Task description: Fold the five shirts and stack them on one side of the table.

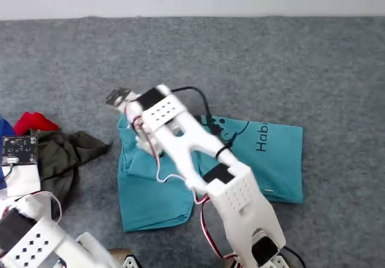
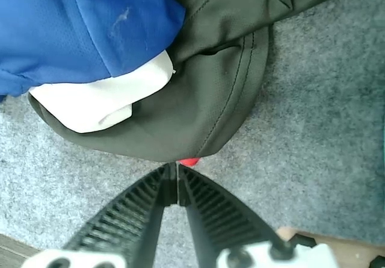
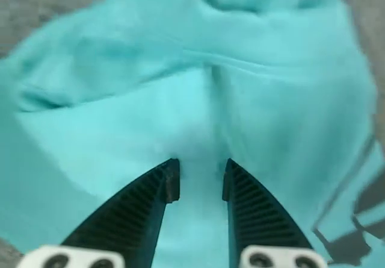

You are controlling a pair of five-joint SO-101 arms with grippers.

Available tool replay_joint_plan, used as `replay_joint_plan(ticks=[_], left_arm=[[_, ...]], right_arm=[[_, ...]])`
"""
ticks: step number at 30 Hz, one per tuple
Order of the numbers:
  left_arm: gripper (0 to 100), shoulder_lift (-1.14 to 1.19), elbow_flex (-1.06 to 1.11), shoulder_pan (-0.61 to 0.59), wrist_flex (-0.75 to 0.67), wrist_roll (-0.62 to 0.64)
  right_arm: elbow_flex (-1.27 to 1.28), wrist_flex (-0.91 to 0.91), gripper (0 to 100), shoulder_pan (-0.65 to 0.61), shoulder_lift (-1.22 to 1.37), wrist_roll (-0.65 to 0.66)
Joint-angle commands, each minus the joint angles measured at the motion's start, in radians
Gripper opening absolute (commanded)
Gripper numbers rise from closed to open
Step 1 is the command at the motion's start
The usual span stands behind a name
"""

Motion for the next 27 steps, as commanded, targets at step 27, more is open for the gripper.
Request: replay_joint_plan(ticks=[27], left_arm=[[2, -0.006, -0.047, -0.351, -0.137, -0.028]], right_arm=[[0.388, 0.189, 20.6, -0.357, -0.409, 0.006]])
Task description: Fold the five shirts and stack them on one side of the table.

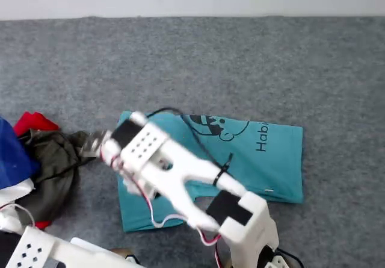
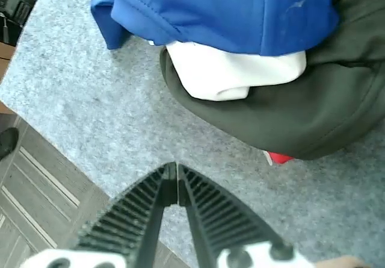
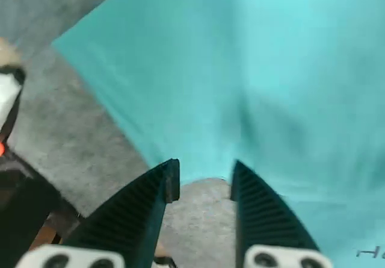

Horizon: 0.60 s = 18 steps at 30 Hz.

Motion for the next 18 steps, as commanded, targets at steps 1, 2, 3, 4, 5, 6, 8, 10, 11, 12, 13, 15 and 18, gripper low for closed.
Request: replay_joint_plan(ticks=[1, 2, 3, 4, 5, 6, 8, 10, 11, 12, 13, 15, 18], left_arm=[[2, -0.006, 0.035, -0.009, -0.046, -0.009], [2, -0.006, 0.042, -0.011, -0.051, -0.009], [2, -0.006, 0.044, -0.011, -0.051, -0.009], [2, -0.006, 0.044, -0.011, -0.051, -0.009], [2, -0.006, 0.044, -0.011, -0.051, -0.009], [2, -0.006, 0.044, -0.011, -0.051, -0.009], [2, -0.006, 0.045, -0.011, -0.051, -0.009], [2, -0.006, 0.047, -0.011, -0.051, -0.009], [2, -0.008, 0.047, -0.011, -0.051, -0.009], [2, -0.008, 0.048, -0.011, -0.051, -0.009], [2, -0.008, 0.048, -0.011, -0.051, -0.009], [2, -0.008, 0.048, -0.011, -0.051, -0.009], [2, -0.008, 0.050, -0.011, -0.051, -0.009]], right_arm=[[0.031, -0.016, 21.8, -0.067, -0.059, 0.008], [0.034, -0.035, 22.1, -0.079, -0.053, 0.008], [0.034, -0.051, 22.0, -0.090, -0.045, 0.008], [0.034, -0.067, 22.1, -0.099, -0.036, 0.008], [0.034, -0.077, 22.1, -0.114, -0.024, 0.009], [0.034, -0.085, 22.1, -0.128, -0.012, 0.009], [0.034, -0.088, 22.1, -0.157, 0.018, 0.009], [0.034, -0.087, 22.1, -0.185, 0.047, 0.009], [0.034, -0.085, 22.0, -0.196, 0.061, 0.009], [0.034, -0.085, 22.0, -0.205, 0.074, 0.011], [0.034, -0.081, 22.0, -0.213, 0.088, 0.012], [0.032, -0.077, 22.0, -0.217, 0.107, 0.048], [0.032, -0.064, 22.0, -0.213, 0.122, 0.117]])
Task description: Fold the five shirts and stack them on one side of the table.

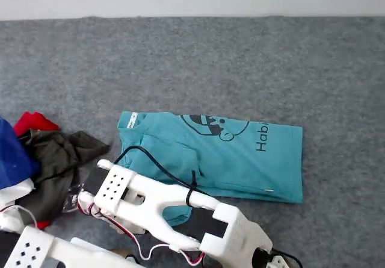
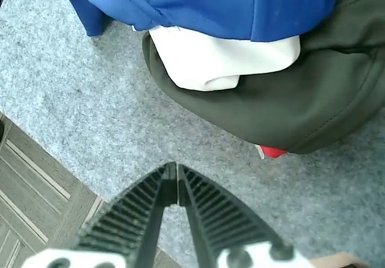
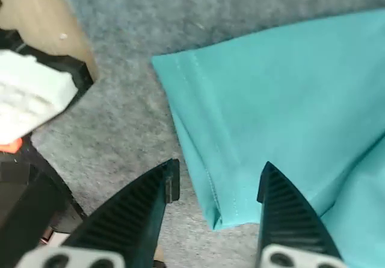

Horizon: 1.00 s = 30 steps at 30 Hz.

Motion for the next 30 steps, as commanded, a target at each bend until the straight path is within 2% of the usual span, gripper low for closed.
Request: replay_joint_plan(ticks=[1, 8, 14, 20, 22, 24, 30], left_arm=[[2, -0.008, -0.004, -0.008, -0.021, -0.009], [2, -0.008, -0.004, -0.008, -0.021, -0.009], [2, -0.008, -0.004, -0.008, -0.021, -0.009], [2, -0.008, -0.004, -0.008, -0.021, -0.009], [2, -0.008, -0.004, -0.008, -0.021, -0.009], [2, -0.008, -0.002, -0.008, -0.021, -0.009], [2, -0.008, -0.002, -0.008, -0.021, -0.009]], right_arm=[[-0.008, 0.022, 22.0, -0.004, 0.001, 0.072], [-0.008, 0.024, 21.9, -0.004, 0.076, 0.124], [-0.015, 0.015, 9.5, -0.004, 0.145, 0.123], [-0.029, 0.012, 8.0, 0.027, 0.143, 0.123], [-0.034, 0.012, 4.2, 0.050, 0.140, 0.121], [-0.064, 0.027, 0.6, 0.070, 0.140, 0.114], [-0.242, 0.124, 0.9, 0.122, 0.139, 0.098]])
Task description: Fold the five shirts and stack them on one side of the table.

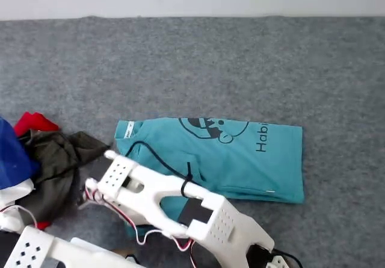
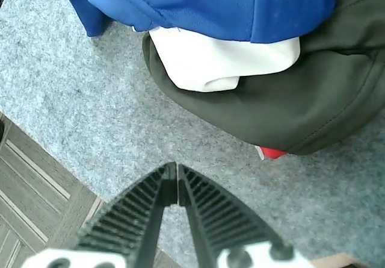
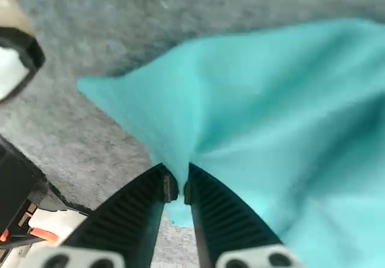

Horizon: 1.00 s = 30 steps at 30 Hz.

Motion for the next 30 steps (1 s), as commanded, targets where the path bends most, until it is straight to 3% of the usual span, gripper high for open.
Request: replay_joint_plan(ticks=[1, 30], left_arm=[[2, -0.008, -0.002, -0.008, -0.021, -0.009], [2, -0.006, -0.001, 0.000, -0.021, -0.009]], right_arm=[[-0.127, 0.048, 0.9, 0.045, -0.021, -0.009], [-0.152, -0.021, 0.9, 0.331, -0.110, -0.005]])
